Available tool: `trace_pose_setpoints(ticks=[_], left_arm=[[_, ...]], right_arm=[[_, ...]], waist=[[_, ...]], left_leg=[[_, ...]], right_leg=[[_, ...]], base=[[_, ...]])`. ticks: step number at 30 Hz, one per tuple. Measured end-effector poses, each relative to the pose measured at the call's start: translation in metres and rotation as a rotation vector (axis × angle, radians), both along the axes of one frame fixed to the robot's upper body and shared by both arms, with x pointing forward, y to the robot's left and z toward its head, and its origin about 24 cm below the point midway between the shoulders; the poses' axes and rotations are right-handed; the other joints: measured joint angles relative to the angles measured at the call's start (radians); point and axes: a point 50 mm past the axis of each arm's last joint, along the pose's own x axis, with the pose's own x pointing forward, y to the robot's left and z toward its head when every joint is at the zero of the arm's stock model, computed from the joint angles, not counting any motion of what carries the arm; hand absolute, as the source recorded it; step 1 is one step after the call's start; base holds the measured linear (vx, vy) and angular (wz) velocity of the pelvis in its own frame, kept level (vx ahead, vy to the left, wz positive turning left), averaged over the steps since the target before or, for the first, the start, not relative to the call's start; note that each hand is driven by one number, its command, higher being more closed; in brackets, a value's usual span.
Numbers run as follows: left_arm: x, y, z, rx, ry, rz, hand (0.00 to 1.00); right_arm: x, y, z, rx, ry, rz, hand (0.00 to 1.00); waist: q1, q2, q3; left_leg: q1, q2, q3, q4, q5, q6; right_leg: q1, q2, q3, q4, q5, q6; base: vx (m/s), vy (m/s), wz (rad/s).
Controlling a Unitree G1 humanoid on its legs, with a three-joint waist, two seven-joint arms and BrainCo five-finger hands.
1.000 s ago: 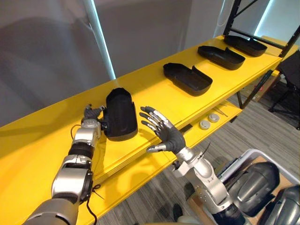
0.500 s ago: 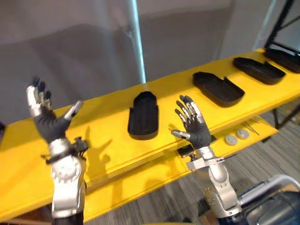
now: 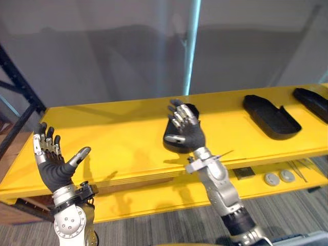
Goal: Walk over and take plastic housings, then place them on the shelf
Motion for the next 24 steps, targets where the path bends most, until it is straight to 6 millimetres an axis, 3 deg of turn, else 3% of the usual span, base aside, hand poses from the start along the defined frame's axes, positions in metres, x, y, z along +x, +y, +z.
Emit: trace_pose_setpoints(ticks=[4,8,10,15,18,24], left_arm=[[-0.001,-0.002,-0.012,-0.053,0.043,-0.027,0.0],[0.001,-0.017,-0.023,-0.116,0.073,-0.115,0.0],[0.005,-0.026,-0.028,-0.134,0.089,-0.172,0.0],[0.011,-0.046,-0.042,-0.202,0.137,-0.274,0.0],[0.013,-0.057,-0.045,-0.246,0.15,-0.342,0.0],[0.024,-0.101,-0.066,-0.307,0.236,-0.568,0.0]], right_arm=[[0.002,0.029,-0.023,-0.082,0.122,0.018,0.0],[-0.004,0.059,-0.044,-0.262,0.175,0.07,0.0],[-0.002,0.066,-0.053,-0.339,0.205,0.041,0.0],[0.01,0.051,-0.069,-0.483,0.218,-0.178,0.0],[0.018,0.043,-0.063,-0.497,0.197,-0.303,0.0],[0.042,0.016,-0.052,-0.516,0.206,-0.577,0.0]], waist=[[0.017,-0.001,0.0],[0.055,-0.008,0.004],[0.057,-0.01,0.007],[0.071,-0.006,0.013],[0.072,0.006,0.026],[0.083,0.035,0.053]], left_leg=[[-0.011,-0.015,-0.039,-0.001,0.002,0.001],[-0.014,-0.021,-0.048,-0.002,0.001,0.003],[-0.019,-0.023,-0.065,-0.001,0.002,0.002],[-0.029,-0.028,-0.076,-0.001,0.007,0.006],[-0.028,-0.03,-0.076,-0.001,0.006,0.006],[-0.032,-0.024,-0.074,0.011,0.006,0.006]], right_leg=[[0.014,-0.014,-0.04,0.0,-0.009,0.013],[0.016,-0.018,-0.048,0.0,-0.012,0.015],[0.018,-0.02,-0.067,0.0,-0.015,0.015],[0.015,-0.023,-0.08,0.0,-0.016,0.016],[0.017,-0.025,-0.081,0.0,-0.016,0.016],[0.017,-0.02,-0.079,0.0,-0.016,0.015]], base=[[-0.01,0.013,0.33],[0.0,0.016,0.09],[0.0,-0.005,0.19],[0.0,0.005,0.1],[0.0,0.0,0.0],[0.0,0.0,0.0]])
